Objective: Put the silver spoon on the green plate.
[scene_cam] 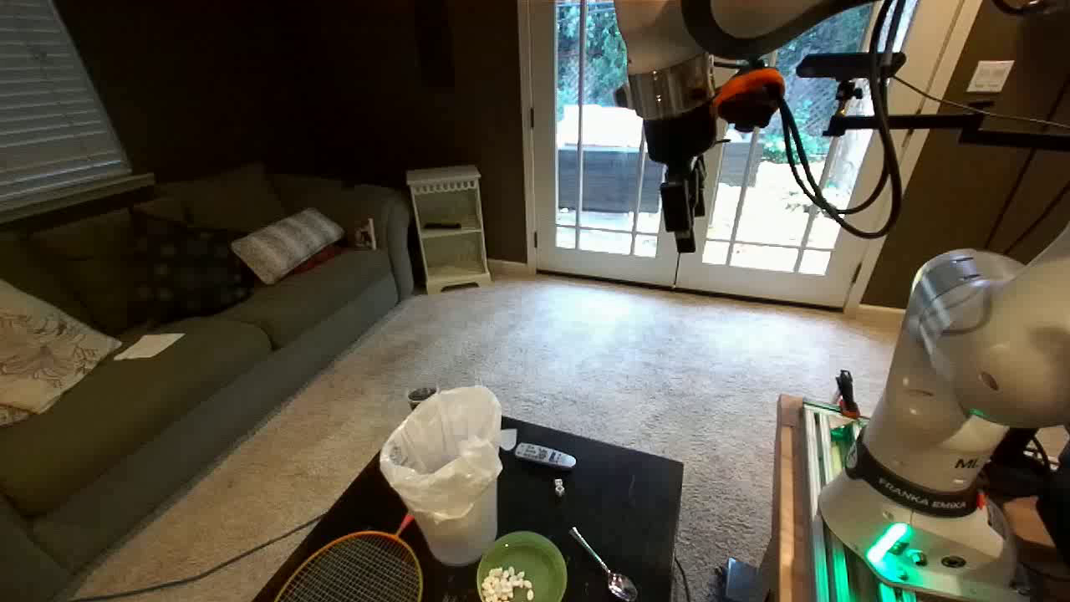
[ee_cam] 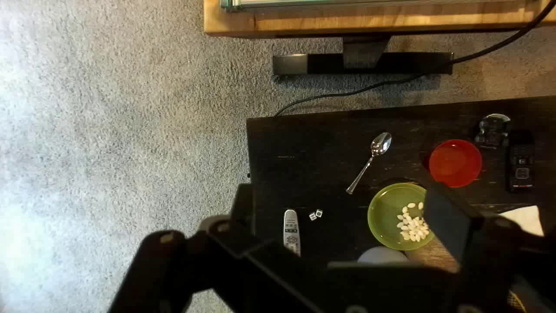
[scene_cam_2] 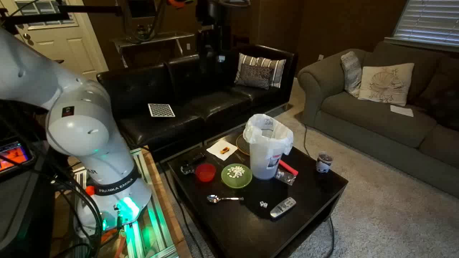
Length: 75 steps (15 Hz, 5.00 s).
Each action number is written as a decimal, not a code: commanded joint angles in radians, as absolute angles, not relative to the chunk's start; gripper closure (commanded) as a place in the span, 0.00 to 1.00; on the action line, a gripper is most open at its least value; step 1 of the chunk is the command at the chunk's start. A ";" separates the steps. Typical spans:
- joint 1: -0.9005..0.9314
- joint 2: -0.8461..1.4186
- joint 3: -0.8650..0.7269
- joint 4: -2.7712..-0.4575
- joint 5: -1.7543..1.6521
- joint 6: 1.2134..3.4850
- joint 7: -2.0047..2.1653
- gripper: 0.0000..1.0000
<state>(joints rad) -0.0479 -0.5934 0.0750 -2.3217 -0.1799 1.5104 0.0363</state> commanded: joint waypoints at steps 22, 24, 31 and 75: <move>-0.045 -0.060 -0.032 -2.544 0.036 2.022 0.159 0.00; -0.046 -0.084 -0.031 -2.542 0.036 2.019 0.159 0.00; -0.043 0.080 -0.046 -2.624 0.179 2.579 0.108 0.00; -0.032 1.331 0.093 -1.897 0.347 2.996 0.227 0.00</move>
